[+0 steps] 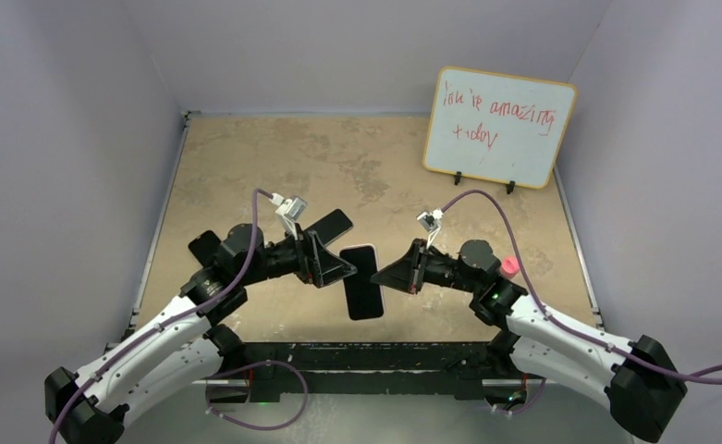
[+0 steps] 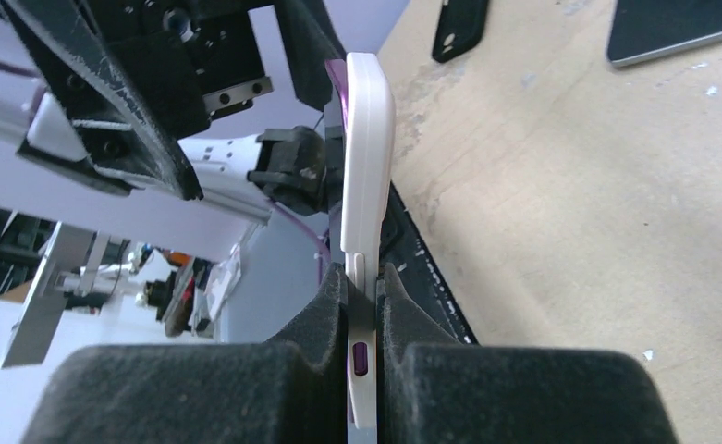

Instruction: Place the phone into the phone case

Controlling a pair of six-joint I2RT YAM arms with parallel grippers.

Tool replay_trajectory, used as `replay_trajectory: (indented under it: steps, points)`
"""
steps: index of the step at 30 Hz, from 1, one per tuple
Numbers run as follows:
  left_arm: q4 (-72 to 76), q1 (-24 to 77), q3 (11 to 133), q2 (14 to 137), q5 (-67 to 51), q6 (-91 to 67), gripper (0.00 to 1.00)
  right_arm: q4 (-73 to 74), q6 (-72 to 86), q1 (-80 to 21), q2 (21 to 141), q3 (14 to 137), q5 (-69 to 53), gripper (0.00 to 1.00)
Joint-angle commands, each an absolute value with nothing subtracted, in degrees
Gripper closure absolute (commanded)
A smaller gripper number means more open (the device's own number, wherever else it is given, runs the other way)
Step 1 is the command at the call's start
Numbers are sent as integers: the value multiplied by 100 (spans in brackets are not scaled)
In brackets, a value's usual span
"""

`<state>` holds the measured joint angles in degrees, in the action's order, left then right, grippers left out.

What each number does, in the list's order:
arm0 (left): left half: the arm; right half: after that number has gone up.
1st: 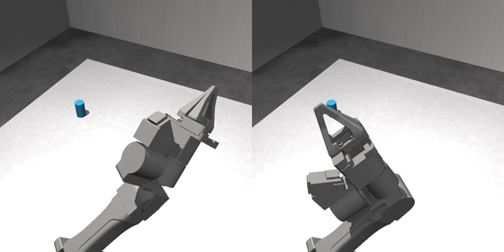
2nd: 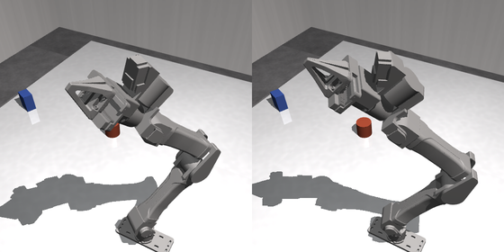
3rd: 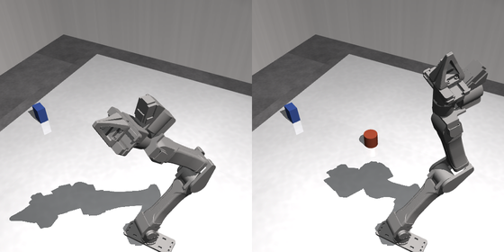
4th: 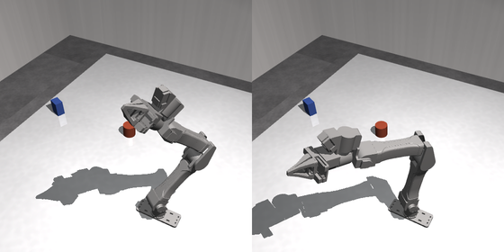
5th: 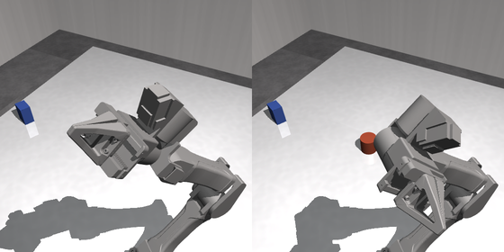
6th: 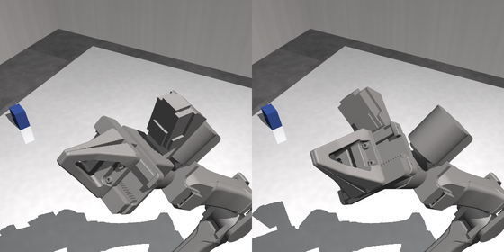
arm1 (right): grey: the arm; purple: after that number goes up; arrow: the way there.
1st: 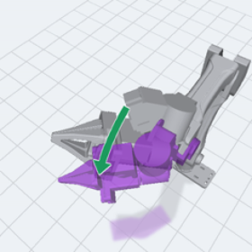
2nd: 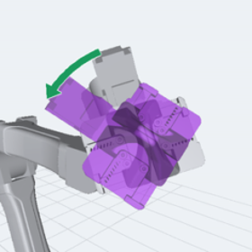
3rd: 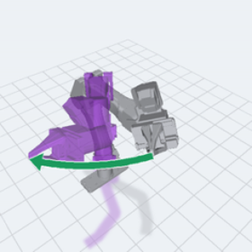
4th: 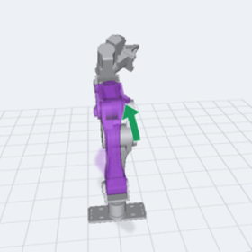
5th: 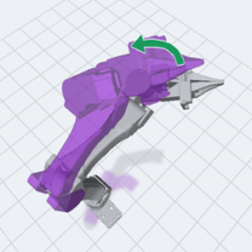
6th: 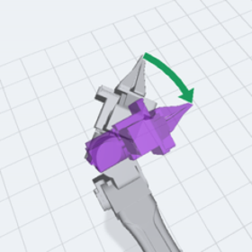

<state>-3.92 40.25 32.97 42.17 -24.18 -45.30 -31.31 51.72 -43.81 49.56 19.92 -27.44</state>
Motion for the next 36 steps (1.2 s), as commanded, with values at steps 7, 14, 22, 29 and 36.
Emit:
replay_trajectory:
  steps: [7,14,22,29,36]
  points:
    - [-88,3999,3395,3942,-2877,-4472,16,-4267,5448,-4368,4805,2289,-3876,100]
    - [757,3999,3087,3949,-3145,-4857,38,-4577,5566,-4368,4852,2290,-3985,100]
    - [2333,3999,2492,3753,-3470,-5866,51,-4770,5739,-4368,4799,2150,-3892,100]
    - [3292,3999,2224,3740,-3464,-6622,56,-4879,5758,-4368,4724,2058,-3805,100]
    - [3036,4002,2227,3661,-3123,-6820,90,-4828,5707,-4361,4654,1969,-3707,100]
